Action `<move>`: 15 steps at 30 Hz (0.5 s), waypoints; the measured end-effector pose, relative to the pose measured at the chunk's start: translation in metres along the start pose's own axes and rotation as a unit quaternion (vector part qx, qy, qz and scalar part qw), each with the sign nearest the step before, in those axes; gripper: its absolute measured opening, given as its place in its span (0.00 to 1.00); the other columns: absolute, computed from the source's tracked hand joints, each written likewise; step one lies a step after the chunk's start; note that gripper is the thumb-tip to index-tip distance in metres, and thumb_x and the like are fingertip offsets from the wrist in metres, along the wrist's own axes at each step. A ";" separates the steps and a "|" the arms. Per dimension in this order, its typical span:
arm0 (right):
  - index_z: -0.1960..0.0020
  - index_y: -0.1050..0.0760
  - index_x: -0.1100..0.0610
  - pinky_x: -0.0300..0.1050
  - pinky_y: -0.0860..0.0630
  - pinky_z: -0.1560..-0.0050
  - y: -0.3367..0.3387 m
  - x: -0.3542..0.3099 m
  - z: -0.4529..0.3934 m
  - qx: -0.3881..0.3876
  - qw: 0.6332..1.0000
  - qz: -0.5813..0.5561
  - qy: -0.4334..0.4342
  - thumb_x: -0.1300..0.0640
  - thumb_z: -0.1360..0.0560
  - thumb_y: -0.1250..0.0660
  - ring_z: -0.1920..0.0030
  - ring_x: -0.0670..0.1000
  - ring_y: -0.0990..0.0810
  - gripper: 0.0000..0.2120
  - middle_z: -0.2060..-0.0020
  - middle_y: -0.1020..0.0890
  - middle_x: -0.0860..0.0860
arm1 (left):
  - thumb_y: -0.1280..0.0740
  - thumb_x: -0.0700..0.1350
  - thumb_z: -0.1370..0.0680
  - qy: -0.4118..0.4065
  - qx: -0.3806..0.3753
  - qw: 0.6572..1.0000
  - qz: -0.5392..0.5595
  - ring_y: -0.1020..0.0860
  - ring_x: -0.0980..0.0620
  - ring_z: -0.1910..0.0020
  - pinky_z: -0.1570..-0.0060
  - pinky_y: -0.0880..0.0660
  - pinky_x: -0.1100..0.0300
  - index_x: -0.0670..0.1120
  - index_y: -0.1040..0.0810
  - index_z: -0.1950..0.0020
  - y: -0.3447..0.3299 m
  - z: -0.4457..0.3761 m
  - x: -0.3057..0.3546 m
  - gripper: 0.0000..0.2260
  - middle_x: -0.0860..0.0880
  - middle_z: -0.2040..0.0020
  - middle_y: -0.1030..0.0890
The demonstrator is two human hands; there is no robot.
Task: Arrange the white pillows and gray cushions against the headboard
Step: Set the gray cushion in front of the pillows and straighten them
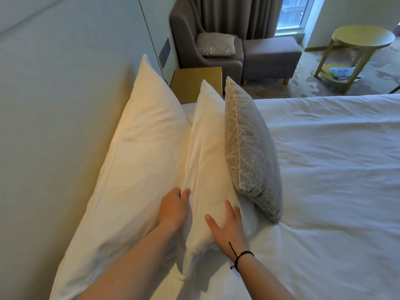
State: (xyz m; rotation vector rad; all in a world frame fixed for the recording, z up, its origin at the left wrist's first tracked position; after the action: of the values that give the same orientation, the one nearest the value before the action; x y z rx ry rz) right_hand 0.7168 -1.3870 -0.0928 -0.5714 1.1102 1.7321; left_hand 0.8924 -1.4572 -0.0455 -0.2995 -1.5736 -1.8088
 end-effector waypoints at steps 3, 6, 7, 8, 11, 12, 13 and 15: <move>0.22 0.54 0.41 0.52 0.46 0.24 -0.004 -0.002 -0.003 -0.001 1.000 -0.002 -0.009 0.26 0.33 0.39 0.22 0.52 0.54 0.47 0.21 0.54 0.53 | 0.39 0.58 0.20 -0.011 -0.057 0.998 -0.016 0.25 0.49 0.62 0.65 0.35 0.56 0.47 0.27 0.58 -0.010 0.012 -0.003 0.16 0.52 0.63 0.25; 0.22 0.54 0.41 0.51 0.46 0.24 -0.005 0.000 -0.005 -0.006 1.000 0.001 -0.010 0.26 0.34 0.39 0.22 0.52 0.54 0.47 0.21 0.54 0.54 | 0.39 0.55 0.19 -0.010 -0.024 1.000 -0.004 0.27 0.47 0.64 0.63 0.35 0.55 0.47 0.28 0.64 -0.003 0.022 -0.008 0.17 0.53 0.67 0.26; 0.22 0.54 0.41 0.51 0.47 0.24 -0.005 0.002 -0.005 -0.008 1.000 0.003 -0.007 0.26 0.33 0.38 0.22 0.52 0.55 0.47 0.21 0.54 0.54 | 0.39 0.54 0.19 -0.013 -0.008 1.000 -0.006 0.28 0.48 0.66 0.64 0.36 0.55 0.48 0.30 0.67 0.004 0.026 -0.010 0.18 0.53 0.69 0.27; 0.22 0.54 0.41 0.50 0.48 0.24 -0.005 0.002 -0.006 -0.011 1.000 0.005 -0.002 0.27 0.33 0.38 0.22 0.51 0.55 0.46 0.21 0.54 0.54 | 0.38 0.53 0.19 -0.023 0.005 1.000 -0.011 0.29 0.49 0.69 0.67 0.38 0.55 0.48 0.31 0.68 0.011 0.029 -0.012 0.19 0.52 0.71 0.28; 0.23 0.53 0.40 0.51 0.47 0.24 -0.006 0.002 -0.005 -0.018 1.000 0.008 0.014 0.28 0.32 0.37 0.22 0.51 0.55 0.45 0.21 0.54 0.53 | 0.37 0.51 0.19 -0.041 0.033 0.998 -0.021 0.31 0.52 0.74 0.74 0.40 0.55 0.47 0.34 0.72 0.033 0.039 -0.020 0.22 0.51 0.76 0.31; 0.23 0.53 0.40 0.51 0.47 0.24 -0.007 0.001 -0.004 -0.021 1.000 0.010 0.018 0.27 0.33 0.38 0.22 0.51 0.56 0.46 0.21 0.54 0.53 | 0.37 0.51 0.20 -0.039 0.040 0.998 -0.022 0.32 0.51 0.75 0.75 0.41 0.56 0.47 0.35 0.73 0.038 0.044 -0.024 0.22 0.50 0.77 0.32; 0.23 0.53 0.40 0.51 0.48 0.24 -0.009 0.000 -0.003 -0.025 0.999 0.011 0.021 0.26 0.34 0.38 0.22 0.51 0.56 0.46 0.21 0.55 0.53 | 0.37 0.50 0.20 -0.036 0.046 0.998 -0.022 0.32 0.51 0.76 0.75 0.41 0.56 0.47 0.36 0.73 0.040 0.048 -0.026 0.23 0.50 0.77 0.33; 0.23 0.54 0.39 0.51 0.48 0.24 -0.012 0.001 0.000 -0.028 0.999 0.015 0.022 0.25 0.35 0.39 0.22 0.51 0.56 0.47 0.21 0.56 0.52 | 0.37 0.50 0.19 -0.033 0.046 0.998 -0.022 0.33 0.52 0.76 0.74 0.41 0.55 0.47 0.36 0.72 0.039 0.054 -0.028 0.22 0.50 0.77 0.34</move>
State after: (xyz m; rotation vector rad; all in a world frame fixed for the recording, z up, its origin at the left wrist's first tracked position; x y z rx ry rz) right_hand 0.7274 -1.3848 -0.0988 -0.6329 1.1078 1.7882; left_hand 0.9228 -1.3972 -0.0194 -0.2858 -1.7154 -1.7706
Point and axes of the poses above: each hand's wrist, its own z-axis away from the middle knuckle, its own y-axis out of the back of the hand, x = y × z, the point moved 3 cm from there along -z, towards the middle knuckle
